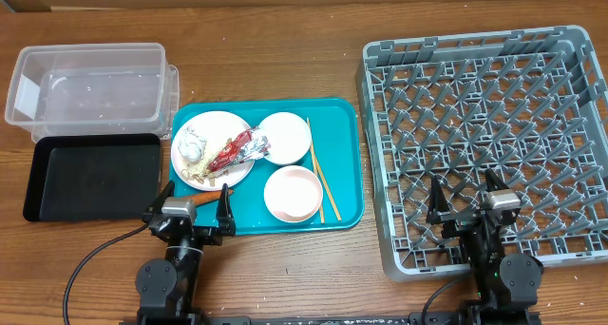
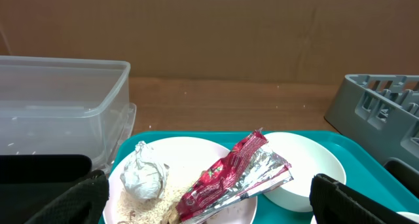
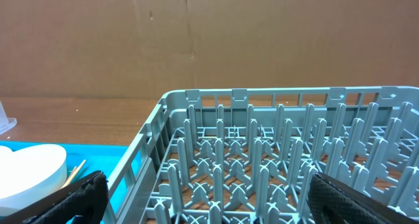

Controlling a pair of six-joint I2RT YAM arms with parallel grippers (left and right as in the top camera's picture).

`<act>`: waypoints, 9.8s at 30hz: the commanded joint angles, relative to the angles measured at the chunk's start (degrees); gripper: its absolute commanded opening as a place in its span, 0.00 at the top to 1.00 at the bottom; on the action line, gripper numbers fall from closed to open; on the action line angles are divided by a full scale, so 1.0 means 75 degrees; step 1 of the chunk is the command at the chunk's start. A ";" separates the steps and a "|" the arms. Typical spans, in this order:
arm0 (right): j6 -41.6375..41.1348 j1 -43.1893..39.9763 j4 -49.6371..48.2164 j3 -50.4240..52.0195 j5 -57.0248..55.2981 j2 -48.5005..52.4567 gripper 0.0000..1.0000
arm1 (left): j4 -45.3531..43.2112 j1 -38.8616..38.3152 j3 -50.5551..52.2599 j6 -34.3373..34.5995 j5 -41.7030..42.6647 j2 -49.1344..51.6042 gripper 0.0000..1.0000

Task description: Sort waste into correct bins and load items into the dishwasher

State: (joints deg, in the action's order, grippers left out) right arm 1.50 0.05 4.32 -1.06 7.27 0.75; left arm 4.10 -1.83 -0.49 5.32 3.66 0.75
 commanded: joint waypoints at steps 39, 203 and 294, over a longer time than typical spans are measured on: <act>0.0003 0.0035 -0.0041 0.0079 0.0038 -0.0050 0.00 | 0.0015 0.0047 0.0026 -0.0201 -0.0032 -0.0052 0.00; -0.1204 0.0032 0.5094 -0.8396 -0.0618 0.9090 0.00 | 0.8145 0.0268 -1.1820 0.0895 -0.1690 1.5224 0.16; -0.1198 0.0032 0.5421 -0.8396 -0.0624 0.9090 0.00 | 1.0905 -0.3611 -1.2362 -0.0160 0.0831 1.4947 0.35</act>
State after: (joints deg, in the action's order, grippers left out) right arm -7.31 0.05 45.08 -62.37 2.57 69.28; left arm 87.48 -29.15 -96.44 2.90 9.26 114.50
